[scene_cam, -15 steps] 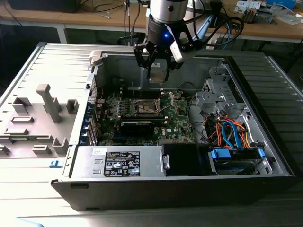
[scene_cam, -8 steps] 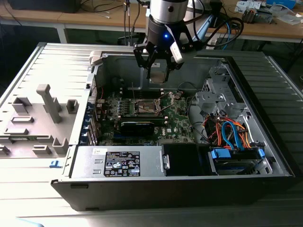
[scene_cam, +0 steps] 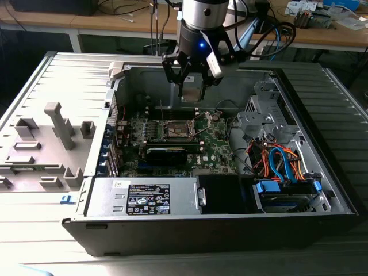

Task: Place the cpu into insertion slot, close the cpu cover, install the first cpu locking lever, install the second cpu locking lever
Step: 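Place the cpu into insertion slot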

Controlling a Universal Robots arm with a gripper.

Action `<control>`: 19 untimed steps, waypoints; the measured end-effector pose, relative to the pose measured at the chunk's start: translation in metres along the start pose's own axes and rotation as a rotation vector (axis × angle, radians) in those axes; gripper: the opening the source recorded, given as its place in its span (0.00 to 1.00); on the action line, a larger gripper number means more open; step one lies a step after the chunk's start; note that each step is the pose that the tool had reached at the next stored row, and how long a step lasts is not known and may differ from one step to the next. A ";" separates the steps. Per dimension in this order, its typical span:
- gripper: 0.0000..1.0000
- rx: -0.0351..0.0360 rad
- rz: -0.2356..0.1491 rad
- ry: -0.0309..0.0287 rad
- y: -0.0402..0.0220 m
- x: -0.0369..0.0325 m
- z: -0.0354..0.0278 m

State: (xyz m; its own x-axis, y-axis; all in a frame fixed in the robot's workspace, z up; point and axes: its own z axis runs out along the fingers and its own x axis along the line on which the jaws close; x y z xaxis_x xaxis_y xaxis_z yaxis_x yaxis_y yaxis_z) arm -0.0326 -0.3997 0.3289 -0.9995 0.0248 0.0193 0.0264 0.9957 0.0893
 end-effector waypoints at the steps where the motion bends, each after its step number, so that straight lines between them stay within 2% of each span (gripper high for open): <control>1: 0.55 0.0000 0.000 0.0000 -0.0003 0.0000 0.0001; 10: 0.55 0.0000 0.000 0.0000 -0.0040 0.0001 0.0025; 19: 0.55 0.0001 0.000 0.0000 -0.0046 0.0002 0.0028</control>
State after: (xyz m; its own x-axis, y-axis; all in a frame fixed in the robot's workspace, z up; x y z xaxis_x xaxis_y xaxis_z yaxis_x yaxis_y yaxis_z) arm -0.0330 -0.4040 0.3257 -0.9995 0.0248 0.0193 0.0264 0.9957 0.0891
